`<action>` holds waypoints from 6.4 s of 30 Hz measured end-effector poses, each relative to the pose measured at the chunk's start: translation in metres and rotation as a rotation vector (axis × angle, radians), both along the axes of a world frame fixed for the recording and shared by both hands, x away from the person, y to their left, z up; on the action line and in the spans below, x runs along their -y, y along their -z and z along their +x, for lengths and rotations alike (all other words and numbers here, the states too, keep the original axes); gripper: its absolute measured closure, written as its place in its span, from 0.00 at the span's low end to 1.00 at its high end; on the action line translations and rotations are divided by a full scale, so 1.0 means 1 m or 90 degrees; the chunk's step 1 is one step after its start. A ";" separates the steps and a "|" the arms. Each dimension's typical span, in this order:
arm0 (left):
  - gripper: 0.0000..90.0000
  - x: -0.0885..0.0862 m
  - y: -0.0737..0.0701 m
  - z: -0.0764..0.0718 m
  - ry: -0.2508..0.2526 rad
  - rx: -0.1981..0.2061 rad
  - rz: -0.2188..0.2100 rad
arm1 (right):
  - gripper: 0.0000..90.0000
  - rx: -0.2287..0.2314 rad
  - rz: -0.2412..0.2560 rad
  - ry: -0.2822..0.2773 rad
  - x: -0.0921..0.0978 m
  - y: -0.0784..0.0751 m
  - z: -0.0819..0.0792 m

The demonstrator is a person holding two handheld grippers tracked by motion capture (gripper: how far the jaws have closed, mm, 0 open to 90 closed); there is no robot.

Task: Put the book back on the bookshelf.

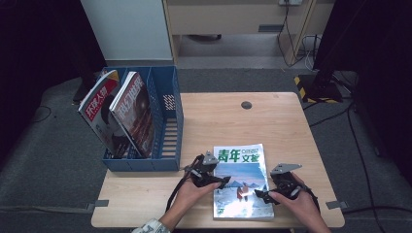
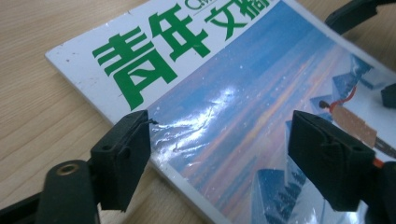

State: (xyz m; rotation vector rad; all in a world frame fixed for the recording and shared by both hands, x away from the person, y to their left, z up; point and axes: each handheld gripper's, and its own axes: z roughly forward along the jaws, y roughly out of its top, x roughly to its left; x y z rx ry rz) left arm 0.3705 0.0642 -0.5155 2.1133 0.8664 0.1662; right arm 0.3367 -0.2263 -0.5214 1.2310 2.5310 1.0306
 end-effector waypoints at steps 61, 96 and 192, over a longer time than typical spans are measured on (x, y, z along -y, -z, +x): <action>0.06 0.001 0.020 -0.006 -0.050 -0.007 -0.015 | 0.31 0.038 0.083 -0.032 0.001 -0.008 0.000; 0.06 0.001 0.020 -0.006 -0.049 -0.007 -0.014 | 0.31 0.060 0.095 -0.021 -0.015 -0.014 0.047; 0.49 -0.016 0.013 0.014 -0.052 -0.099 -0.124 | 0.26 0.050 0.049 0.045 -0.014 0.003 0.047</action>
